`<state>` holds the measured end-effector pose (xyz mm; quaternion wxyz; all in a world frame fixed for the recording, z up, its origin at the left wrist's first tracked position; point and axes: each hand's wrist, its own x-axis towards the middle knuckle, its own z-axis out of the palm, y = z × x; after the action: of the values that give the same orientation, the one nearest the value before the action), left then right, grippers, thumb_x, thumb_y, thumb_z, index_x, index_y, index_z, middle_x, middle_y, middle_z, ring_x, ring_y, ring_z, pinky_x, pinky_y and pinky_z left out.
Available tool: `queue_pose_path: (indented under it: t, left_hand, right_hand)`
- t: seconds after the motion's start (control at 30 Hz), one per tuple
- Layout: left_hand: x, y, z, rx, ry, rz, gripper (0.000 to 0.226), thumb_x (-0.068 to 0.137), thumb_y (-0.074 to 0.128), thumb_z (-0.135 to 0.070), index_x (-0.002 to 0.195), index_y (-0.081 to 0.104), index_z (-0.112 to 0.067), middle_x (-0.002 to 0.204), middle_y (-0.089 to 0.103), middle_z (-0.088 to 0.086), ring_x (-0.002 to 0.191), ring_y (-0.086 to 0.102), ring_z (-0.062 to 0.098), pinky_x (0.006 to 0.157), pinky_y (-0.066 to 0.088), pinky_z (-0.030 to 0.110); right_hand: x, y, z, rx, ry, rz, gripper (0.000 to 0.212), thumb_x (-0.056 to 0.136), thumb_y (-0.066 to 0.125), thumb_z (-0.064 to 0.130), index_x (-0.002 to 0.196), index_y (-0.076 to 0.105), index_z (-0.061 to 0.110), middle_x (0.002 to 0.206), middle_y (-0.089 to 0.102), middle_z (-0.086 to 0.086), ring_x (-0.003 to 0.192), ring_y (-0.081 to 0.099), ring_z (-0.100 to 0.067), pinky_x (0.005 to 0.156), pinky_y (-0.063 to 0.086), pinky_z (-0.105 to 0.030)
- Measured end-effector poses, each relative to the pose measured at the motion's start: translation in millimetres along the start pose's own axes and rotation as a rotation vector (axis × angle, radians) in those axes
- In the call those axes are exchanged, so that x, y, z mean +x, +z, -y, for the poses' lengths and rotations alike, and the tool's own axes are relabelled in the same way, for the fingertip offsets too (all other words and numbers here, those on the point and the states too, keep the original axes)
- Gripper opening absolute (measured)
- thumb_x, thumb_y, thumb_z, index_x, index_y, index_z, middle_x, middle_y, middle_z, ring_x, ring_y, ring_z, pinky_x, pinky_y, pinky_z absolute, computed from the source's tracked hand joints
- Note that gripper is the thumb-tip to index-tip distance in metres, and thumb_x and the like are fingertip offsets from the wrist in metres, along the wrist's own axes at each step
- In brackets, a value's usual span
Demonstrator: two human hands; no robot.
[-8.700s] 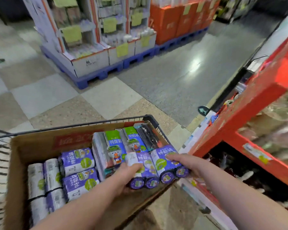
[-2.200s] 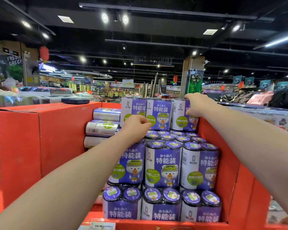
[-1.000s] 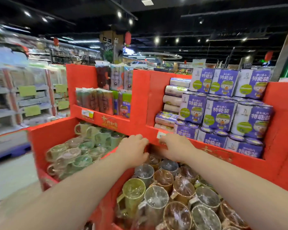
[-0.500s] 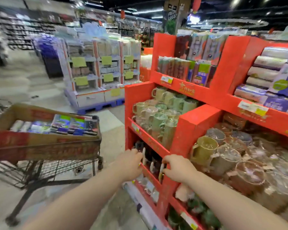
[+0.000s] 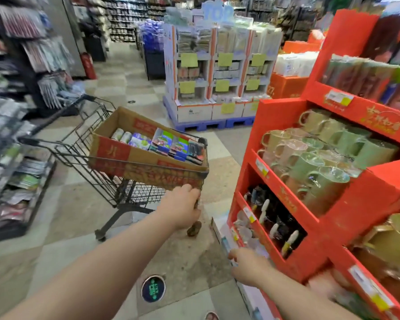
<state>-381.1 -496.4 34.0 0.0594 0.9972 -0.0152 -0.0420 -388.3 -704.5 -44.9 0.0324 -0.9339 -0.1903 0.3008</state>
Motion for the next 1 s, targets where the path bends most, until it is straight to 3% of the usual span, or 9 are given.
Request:
queue_pose_path:
  t: [0.1, 0.2, 0.3, 0.43, 0.63, 0.8, 1.0]
  left_hand:
    - [15, 4, 29, 0.029, -0.063, 0.042, 0.042, 0.092, 0.049, -0.038, 0.129, 0.048, -0.018, 0.125, 0.049, 0.005, 0.12, 0.049, 0.028, 0.095, 0.045, 0.041]
    - [32, 15, 55, 0.02, -0.148, 0.103, 0.04, 0.092, 0.048, -0.037, 0.127, 0.048, -0.018, 0.126, 0.049, 0.004, 0.121, 0.048, 0.027, 0.097, 0.045, 0.04]
    - [50, 25, 76, 0.018, -0.214, 0.178, 0.041, 0.092, 0.048, -0.039, 0.129, 0.046, -0.021, 0.129, 0.047, 0.003, 0.121, 0.046, 0.026, 0.097, 0.045, 0.042]
    - [72, 33, 96, 0.006, -0.298, 0.234, 0.042, 0.092, 0.045, -0.038, 0.13, 0.045, -0.021, 0.128, 0.047, 0.004, 0.12, 0.047, 0.026, 0.096, 0.045, 0.042]
    - [90, 37, 125, -0.026, -0.366, 0.24, 0.043, 0.095, 0.044, -0.037, 0.134, 0.043, -0.018, 0.133, 0.047, 0.006, 0.124, 0.045, 0.027, 0.098, 0.04, 0.038]
    - [108, 39, 161, -0.058, -0.387, 0.275, 0.046, 0.094, 0.047, -0.035, 0.137, 0.041, -0.02, 0.135, 0.046, 0.006, 0.125, 0.044, 0.026, 0.098, 0.041, 0.038]
    - [148, 35, 227, -0.036, -0.328, 0.303, 0.038, 0.093, 0.047, -0.036, 0.124, 0.047, -0.016, 0.128, 0.047, 0.007, 0.121, 0.047, 0.028, 0.098, 0.044, 0.043]
  right_hand:
    - [37, -25, 17, 0.004, -0.055, -0.021, 0.044, 0.095, 0.044, 0.02, 0.139, 0.048, 0.018, 0.137, 0.052, -0.008, 0.121, 0.053, -0.026, 0.088, 0.046, -0.031]
    - [80, -69, 34, -0.024, -0.112, -0.056, 0.04, 0.092, 0.046, 0.022, 0.132, 0.052, 0.022, 0.131, 0.057, -0.006, 0.116, 0.056, -0.026, 0.079, 0.044, -0.029]
    - [119, -118, 53, -0.041, -0.174, -0.112, 0.039, 0.092, 0.052, 0.031, 0.129, 0.052, 0.023, 0.131, 0.057, -0.003, 0.119, 0.054, -0.025, 0.091, 0.048, -0.032]
    - [165, -173, 79, -0.053, -0.255, -0.2, 0.039, 0.09, 0.054, 0.029, 0.128, 0.053, 0.026, 0.127, 0.059, 0.0, 0.113, 0.057, -0.022, 0.082, 0.046, -0.029]
    - [220, -242, 116, -0.054, -0.375, -0.308, 0.041, 0.09, 0.056, 0.036, 0.129, 0.053, 0.024, 0.129, 0.059, 0.0, 0.117, 0.055, -0.023, 0.093, 0.049, -0.035]
    - [256, -274, 150, -0.021, -0.434, -0.324, 0.043, 0.091, 0.057, 0.035, 0.132, 0.053, 0.024, 0.132, 0.057, -0.002, 0.119, 0.054, -0.024, 0.098, 0.048, -0.038]
    - [307, -274, 184, -0.037, -0.396, -0.302, 0.038, 0.089, 0.056, 0.034, 0.126, 0.056, 0.023, 0.128, 0.06, -0.003, 0.117, 0.055, -0.027, 0.094, 0.048, -0.037]
